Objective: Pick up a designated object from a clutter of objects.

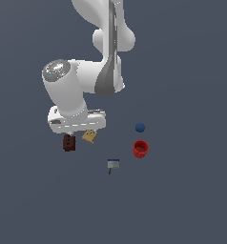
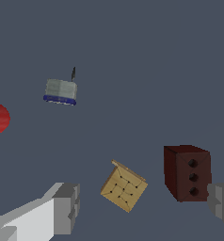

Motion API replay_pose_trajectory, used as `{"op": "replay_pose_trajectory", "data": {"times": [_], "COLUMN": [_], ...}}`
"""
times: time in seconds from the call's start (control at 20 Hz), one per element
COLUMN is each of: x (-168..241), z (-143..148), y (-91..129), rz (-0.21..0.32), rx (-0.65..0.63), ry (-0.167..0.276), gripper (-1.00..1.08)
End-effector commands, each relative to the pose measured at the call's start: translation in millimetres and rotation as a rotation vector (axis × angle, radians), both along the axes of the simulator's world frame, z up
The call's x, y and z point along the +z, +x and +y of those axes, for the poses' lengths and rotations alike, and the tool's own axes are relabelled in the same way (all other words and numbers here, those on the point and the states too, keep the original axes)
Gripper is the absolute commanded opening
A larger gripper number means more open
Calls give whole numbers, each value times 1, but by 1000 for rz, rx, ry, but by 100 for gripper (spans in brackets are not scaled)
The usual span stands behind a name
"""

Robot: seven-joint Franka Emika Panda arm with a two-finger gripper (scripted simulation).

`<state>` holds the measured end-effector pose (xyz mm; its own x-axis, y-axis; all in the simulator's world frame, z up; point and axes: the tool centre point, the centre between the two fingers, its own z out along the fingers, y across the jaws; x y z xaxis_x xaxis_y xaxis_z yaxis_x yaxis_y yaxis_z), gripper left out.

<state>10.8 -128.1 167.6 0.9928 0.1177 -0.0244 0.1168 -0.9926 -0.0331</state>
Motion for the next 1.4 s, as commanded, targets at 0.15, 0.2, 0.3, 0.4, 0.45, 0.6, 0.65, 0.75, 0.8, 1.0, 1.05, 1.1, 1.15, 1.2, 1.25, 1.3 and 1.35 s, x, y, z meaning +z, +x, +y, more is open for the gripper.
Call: {"op": "replay_pose_trajectory", "data": {"times": [0.15,0.2,0.3,0.4,0.45,0.6,0.65,0.75,0.8,1.0,1.05,1.1,1.15,1.2,1.25,1.3,1.35], "x": [-44,-51,-62,-72,-76,-85,-87,-90,-90,-91,-93,-95,-98,-102,-106,-111,-117], "z": [-51,-59,-72,-82,-87,-97,-100,-103,-104,-103,-103,-103,-103,-103,-103,-103,-104], "y": [-10,-12,-17,-21,-23,-27,-28,-30,-30,-30,-30,-30,-31,-31,-31,-31,-31], "rz": [-17,-19,-22,-25,-26,-28,-28,-29,-29,-27,-27,-27,-27,-27,-28,-28,-28], "rx": [23,27,33,38,40,45,46,48,48,46,46,46,46,46,47,47,47], "ry": [-9,-11,-15,-20,-22,-26,-27,-29,-29,-28,-28,-28,-28,-28,-29,-29,-29], "gripper": [100,100,100,100,100,100,100,100,100,100,100,100,100,100,100,100,100]}}
